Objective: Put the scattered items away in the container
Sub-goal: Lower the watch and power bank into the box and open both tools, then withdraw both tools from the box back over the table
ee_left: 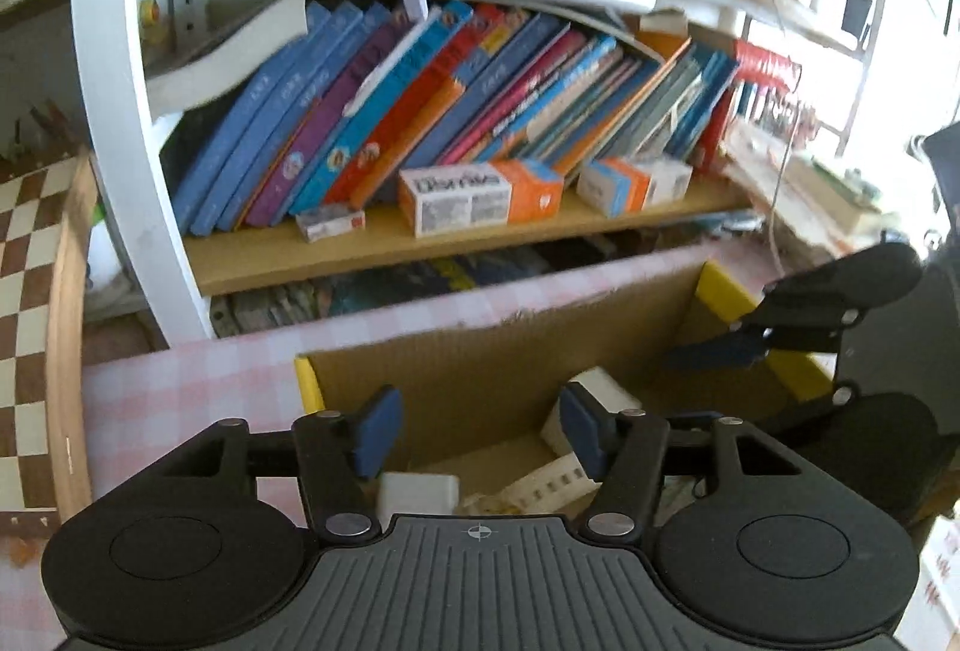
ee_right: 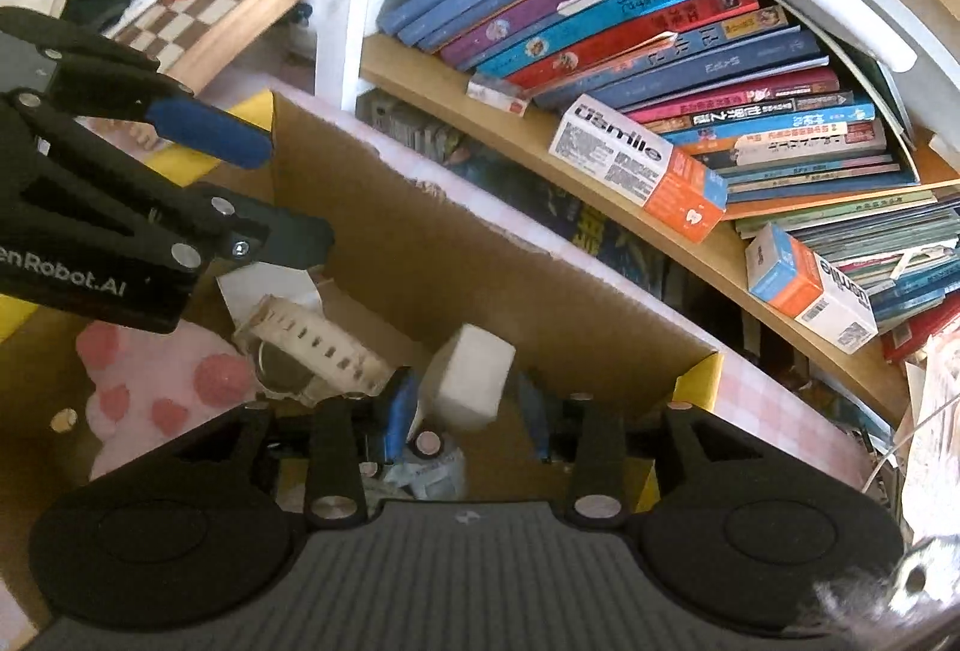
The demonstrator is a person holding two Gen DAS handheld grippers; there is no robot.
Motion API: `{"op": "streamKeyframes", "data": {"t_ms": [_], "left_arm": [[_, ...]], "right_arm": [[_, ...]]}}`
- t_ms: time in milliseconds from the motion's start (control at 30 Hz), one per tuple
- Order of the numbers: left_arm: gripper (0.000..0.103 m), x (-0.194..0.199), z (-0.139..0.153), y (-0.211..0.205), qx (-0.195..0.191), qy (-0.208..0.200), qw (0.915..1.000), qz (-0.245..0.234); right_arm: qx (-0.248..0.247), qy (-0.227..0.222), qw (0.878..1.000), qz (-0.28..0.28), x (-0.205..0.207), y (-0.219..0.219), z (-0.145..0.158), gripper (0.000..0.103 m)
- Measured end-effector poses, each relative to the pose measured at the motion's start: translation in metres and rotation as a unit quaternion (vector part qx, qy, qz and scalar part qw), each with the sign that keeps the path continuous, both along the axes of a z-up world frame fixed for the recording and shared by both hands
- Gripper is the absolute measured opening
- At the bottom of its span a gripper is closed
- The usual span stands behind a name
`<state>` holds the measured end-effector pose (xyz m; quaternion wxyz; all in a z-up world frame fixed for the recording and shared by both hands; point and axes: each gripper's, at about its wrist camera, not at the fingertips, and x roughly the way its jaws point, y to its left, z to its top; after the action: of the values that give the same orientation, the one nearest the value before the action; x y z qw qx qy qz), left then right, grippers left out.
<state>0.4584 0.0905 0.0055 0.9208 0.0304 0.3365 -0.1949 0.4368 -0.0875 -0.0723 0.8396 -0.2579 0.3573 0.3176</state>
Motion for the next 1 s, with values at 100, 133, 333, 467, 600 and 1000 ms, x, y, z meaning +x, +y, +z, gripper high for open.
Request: {"op": "streamKeyframes", "data": {"t_ms": [100, 133, 333, 467, 600, 1000], "left_arm": [[0.061, -0.007, 0.009, -0.001, -0.01, -0.013, 0.9999, -0.001], [0.061, -0.013, 0.012, 0.0, -0.013, -0.018, 0.9997, 0.002], [0.066, -0.058, 0.033, 0.009, -0.031, -0.053, 0.9977, 0.03], [0.071, -0.088, 0.046, 0.016, -0.043, -0.075, 0.995, 0.049], [0.073, -0.118, 0.06, 0.022, -0.054, -0.098, 0.9914, 0.067], [0.077, -0.196, 0.06, 0.019, -0.079, -0.124, 0.9785, 0.145]], "right_arm": [[0.011, -0.005, 1.0, 0.001, -0.007, -0.002, 0.008, 0.036], [0.016, -0.007, 1.0, 0.001, -0.011, -0.003, 0.012, 0.036], [0.058, -0.027, 0.998, 0.004, -0.036, -0.012, 0.042, 0.036], [0.09, -0.042, 0.995, 0.008, -0.06, -0.022, 0.064, 0.038], [0.13, -0.056, 0.99, 0.006, -0.088, -0.041, 0.084, 0.042], [0.19, -0.094, 0.976, -0.045, -0.158, -0.102, 0.097, 0.05]]}}
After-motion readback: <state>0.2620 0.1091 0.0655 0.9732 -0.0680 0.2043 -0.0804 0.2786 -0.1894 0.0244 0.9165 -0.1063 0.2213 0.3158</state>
